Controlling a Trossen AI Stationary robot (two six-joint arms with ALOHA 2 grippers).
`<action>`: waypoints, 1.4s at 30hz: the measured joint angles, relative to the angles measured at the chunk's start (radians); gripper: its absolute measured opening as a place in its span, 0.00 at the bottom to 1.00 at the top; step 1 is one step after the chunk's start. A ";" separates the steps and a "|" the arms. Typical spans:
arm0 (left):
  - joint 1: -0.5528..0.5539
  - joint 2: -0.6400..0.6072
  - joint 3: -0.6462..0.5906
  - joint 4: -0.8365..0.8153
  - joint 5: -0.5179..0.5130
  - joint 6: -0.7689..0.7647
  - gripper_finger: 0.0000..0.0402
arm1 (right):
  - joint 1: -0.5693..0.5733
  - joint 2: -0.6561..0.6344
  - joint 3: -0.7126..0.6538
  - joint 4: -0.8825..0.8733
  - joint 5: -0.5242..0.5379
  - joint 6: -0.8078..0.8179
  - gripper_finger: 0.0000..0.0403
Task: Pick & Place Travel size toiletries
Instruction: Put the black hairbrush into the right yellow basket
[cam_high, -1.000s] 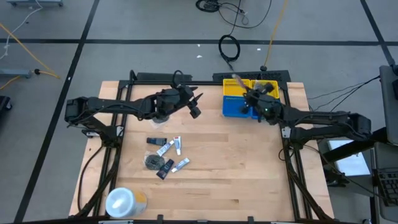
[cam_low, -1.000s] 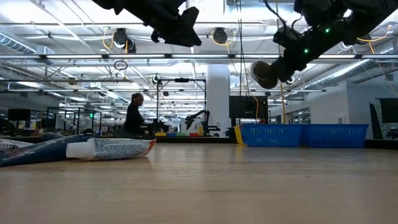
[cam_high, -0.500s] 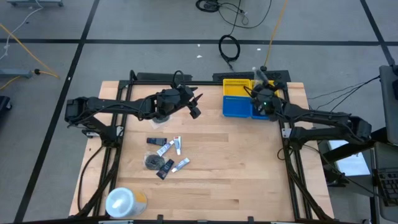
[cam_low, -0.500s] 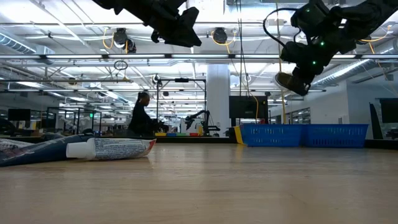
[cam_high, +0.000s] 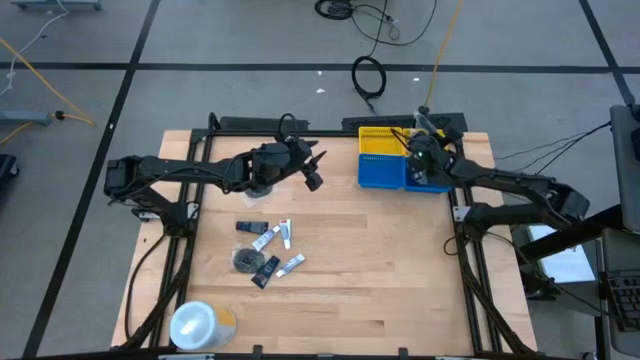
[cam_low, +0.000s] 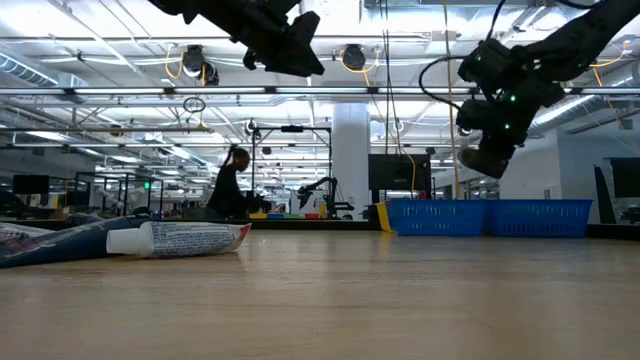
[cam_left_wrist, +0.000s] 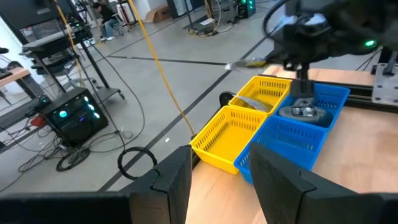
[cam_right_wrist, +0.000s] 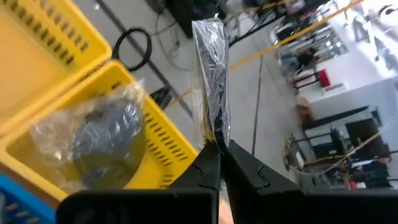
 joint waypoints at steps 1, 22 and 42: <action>0.000 0.000 0.000 0.000 0.009 0.000 0.40 | -0.012 0.013 0.000 0.000 -0.001 0.002 0.00; 0.000 0.000 0.000 0.000 0.044 -0.006 0.40 | -0.157 0.102 0.000 -0.014 -0.183 0.045 0.00; 0.000 0.000 0.000 -0.008 0.044 -0.011 0.40 | -0.154 0.102 0.000 -0.040 -0.217 -0.007 0.20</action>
